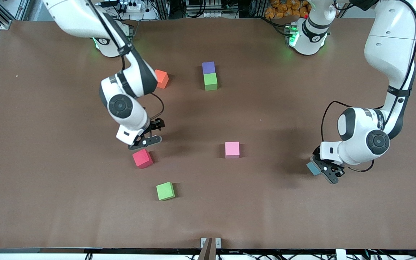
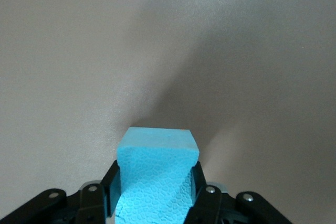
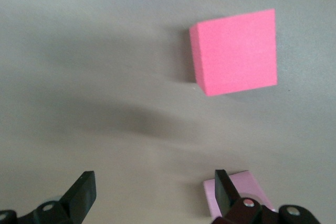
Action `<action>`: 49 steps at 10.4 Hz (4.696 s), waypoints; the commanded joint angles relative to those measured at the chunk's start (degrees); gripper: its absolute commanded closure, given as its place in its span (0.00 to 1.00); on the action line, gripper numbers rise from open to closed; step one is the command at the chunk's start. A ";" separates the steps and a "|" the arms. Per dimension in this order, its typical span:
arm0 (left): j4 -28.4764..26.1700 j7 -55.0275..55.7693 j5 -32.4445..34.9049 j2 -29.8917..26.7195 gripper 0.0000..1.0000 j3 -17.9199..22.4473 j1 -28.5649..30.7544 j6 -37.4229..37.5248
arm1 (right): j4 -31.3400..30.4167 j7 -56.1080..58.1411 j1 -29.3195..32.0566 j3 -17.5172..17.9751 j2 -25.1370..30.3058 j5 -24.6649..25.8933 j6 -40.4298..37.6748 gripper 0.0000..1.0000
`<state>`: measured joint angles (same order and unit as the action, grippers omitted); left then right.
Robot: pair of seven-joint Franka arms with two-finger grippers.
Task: Arrange blocks into number 1
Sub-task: 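Grasp the light pink cube with the right gripper while the left gripper lifts cyan, then place the cyan cube beside green with the left gripper while the right lifts pink, then carry the pink cube with the right gripper while the left gripper reaches the other pink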
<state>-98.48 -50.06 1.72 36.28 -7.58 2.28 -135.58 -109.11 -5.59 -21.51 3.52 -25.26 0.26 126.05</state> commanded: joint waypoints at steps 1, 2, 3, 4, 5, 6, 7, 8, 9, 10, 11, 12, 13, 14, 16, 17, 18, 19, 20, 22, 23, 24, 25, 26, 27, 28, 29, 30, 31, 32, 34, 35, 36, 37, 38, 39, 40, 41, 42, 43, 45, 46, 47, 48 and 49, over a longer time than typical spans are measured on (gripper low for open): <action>-0.84 -0.66 -0.92 -0.51 1.00 0.99 -0.88 -1.00 | -4.33 6.09 2.78 0.88 1.26 0.97 1.47 0.00; -1.10 0.65 -1.62 -1.21 1.00 0.90 -1.31 -0.57 | -7.40 9.60 4.18 0.88 2.57 0.97 4.35 0.00; -1.54 5.62 -1.71 -2.17 1.00 0.73 -2.19 0.31 | -9.69 12.51 5.59 0.88 3.10 0.97 6.21 0.00; -1.72 12.89 -1.72 -3.66 1.00 0.29 -3.59 3.01 | -11.02 14.36 6.39 0.88 3.54 0.97 6.84 0.00; -1.89 18.80 -1.80 -4.63 1.00 -1.63 -4.38 5.65 | -12.17 15.34 6.39 0.88 4.24 0.97 7.37 0.00; -2.85 26.34 -1.80 -6.21 1.00 -4.35 -4.57 7.59 | -13.40 15.96 6.39 0.88 4.60 0.97 8.33 0.00; -3.64 34.07 -1.80 -7.44 1.00 -7.51 -5.00 9.18 | -14.80 16.05 6.39 0.88 4.95 0.97 9.56 0.00; -3.74 43.11 -1.54 -8.32 1.00 -11.02 -4.92 12.41 | -16.38 16.05 6.31 0.88 5.30 0.97 11.05 0.00; -3.74 49.55 -1.28 -9.03 1.00 -13.40 -4.92 14.27 | -17.96 16.05 6.22 0.88 5.65 0.97 12.45 0.00; -3.83 54.84 -1.28 -9.21 1.00 -15.69 -5.01 15.59 | -19.02 16.14 6.22 0.88 5.92 0.97 13.25 0.00; -3.83 63.16 -1.28 -9.21 1.00 -19.19 -5.18 16.13 | -19.55 16.57 6.22 0.88 6.18 0.97 13.35 0.00; -3.65 72.20 -0.93 -8.69 1.00 -22.97 -5.44 16.14 | -19.82 17.36 6.39 0.88 6.62 0.97 13.26 0.00; -3.65 77.51 -0.75 -7.99 1.00 -25.35 -5.97 15.96 | -19.74 18.24 6.57 0.88 6.71 0.97 13.26 0.00; -3.65 81.48 -0.49 -7.46 1.00 -25.90 -7.54 15.44 | -19.74 18.86 7.18 0.88 6.97 0.97 13.00 0.00; -3.57 88.87 -0.49 -6.49 1.00 -25.65 -12.98 13.51 | -19.74 21.49 9.11 0.88 7.15 0.97 12.99 0.00; -3.65 92.21 -0.49 -6.05 1.00 -25.38 -15.27 12.02 | -19.74 22.11 9.90 0.88 7.06 0.97 13.00 0.00; -3.74 96.16 -0.49 -5.09 1.00 -24.94 -18.08 9.92 | -19.74 22.38 10.52 0.88 6.89 0.97 13.08 0.00; -3.65 99.42 -0.40 -4.30 1.00 -23.72 -20.45 9.03 | -19.82 22.38 11.13 0.88 6.54 0.97 13.26 0.00; -3.74 101.45 0.30 -3.86 1.00 -22.49 -22.83 8.06 | -19.91 22.03 11.31 0.88 6.54 0.97 13.17 0.00; -4.70 105.94 3.10 -2.36 1.00 -22.30 -25.56 5.86 | -20.44 20.37 11.40 0.88 6.71 0.71 12.21 0.00; -6.01 107.35 4.68 -2.44 1.00 -22.30 -26.36 5.16 | -20.53 18.62 11.58 0.97 6.97 0.27 10.90 0.00; -6.98 108.41 4.87 -2.62 1.00 -22.30 -27.06 5.06 | -20.53 16.95 12.45 1.05 7.15 0.10 9.15 0.00; -8.12 109.20 5.40 -2.71 1.00 -22.30 -27.76 4.89 | -20.53 16.67 13.15 1.05 7.15 -0.60 8.52 0.00; -9.44 110.51 7.14 -2.80 1.00 -22.30 -27.77 3.67 | -20.53 16.67 13.16 1.05 7.06 -1.57 8.17 0.00; -10.93 111.75 8.47 -2.80 1.00 -22.39 -27.77 1.65 | -20.53 16.67 13.16 1.05 7.06 -2.01 7.81 0.00; -11.47 111.93 8.74 -2.80 1.00 -22.39 -27.68 0.59 | -20.53 16.67 13.16 1.05 7.15 -2.10 7.64 0.00; -11.39 111.93 8.66 -2.80 1.00 -22.48 -27.68 0.49 | -20.53 16.67 13.16 1.05 7.15 -2.19 7.63 0.00; -11.13 111.93 8.66 -2.80 1.00 -22.48 -27.60 0.49 | -20.53 17.01 13.16 1.14 7.24 -2.19 7.81 0.06; -10.95 111.93 8.66 -2.80 1.00 -22.57 -27.68 0.32 | -20.53 17.02 13.16 1.23 7.24 -2.19 8.07 0.48; -10.95 111.93 8.74 -2.80 1.00 -22.57 -27.68 -0.38 | -20.61 17.02 13.07 1.32 7.24 -2.28 8.16 0.76; -10.86 111.93 8.74 -2.80 1.00 -22.74 -27.77 -1.53 | -20.53 17.02 12.90 1.41 7.33 -2.37 8.07 0.99; -10.86 111.93 8.74 -2.80 1.00 -22.74 -27.77 -1.62 | -20.44 16.93 12.46 1.58 7.41 -2.89 8.16 1.00; -10.86 111.85 8.74 -2.71 1.00 -22.74 -27.77 -1.71 | -19.83 16.93 11.85 1.93 7.33 -4.37 8.16 1.00; -10.95 111.85 9.18 -2.62 0.84 -22.74 -27.86 -1.62 | -18.87 16.67 10.62 2.72 7.33 -6.04 8.16 1.00; -11.03 111.76 9.44 -2.36 0.32 -22.74 -27.86 -1.71 | -17.81 16.58 9.48 2.64 7.24 -7.89 8.16 1.00; -11.12 111.93 9.62 -2.36 0.00 -22.74 -27.95 -1.62 | -16.67 16.32 8.95 2.64 6.89 -8.77 8.07 1.00; -11.12 112.02 9.62 -2.44 0.00 -22.83 -27.95 -1.62 | -15.35 13.70 7.98 2.72 6.54 -8.78 7.73 1.00; -11.12 112.02 9.62 -2.44 0.00 -22.92 -27.95 -1.62 | -14.30 10.55 5.89 2.64 6.28 -8.78 7.64 1.00; -11.12 112.11 9.54 -2.88 0.00 -23.00 -27.77 -1.44 | -12.81 6.42 3.43 2.64 5.49 -8.70 7.63 1.00; -11.04 112.63 9.53 -3.32 0.00 -23.96 -27.34 -1.09 | -11.05 2.38 1.66 2.64 4.26 -8.69 7.63 1.00; -11.21 113.52 9.53 -7.78 0.00 -25.54 -23.58 1.52 | -7.36 -5.44 -2.37 2.64 1.72 -8.69 7.55 1.00; -11.12 112.82 9.53 -10.33 0.00 -26.77 -20.25 4.07 | -5.43 -8.88 -3.87 2.64 0.31 -8.69 7.46 1.00; -11.21 111.33 9.53 -12.96 0.00 -28.18 -16.91 6.01 | -3.06 -12.39 -5.98 2.64 -1.36 -8.69 7.46 1.00; -11.12 107.49 9.53 -15.43 0.00 -29.67 -12.78 7.51 | -0.17 -16.78 -8.00 2.64 -3.29 -8.61 7.37 1.00; -11.04 102.40 9.53 -17.45 0.00 -29.86 -9.26 8.57 | 3.60 -21.26 -9.85 2.64 -5.66 -8.61 6.59 1.00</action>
<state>-107.93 57.14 10.03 23.24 -35.70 -12.38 -128.99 -112.30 -21.05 -28.90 6.35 -26.35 -7.83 134.34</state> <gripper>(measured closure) 0.000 0.405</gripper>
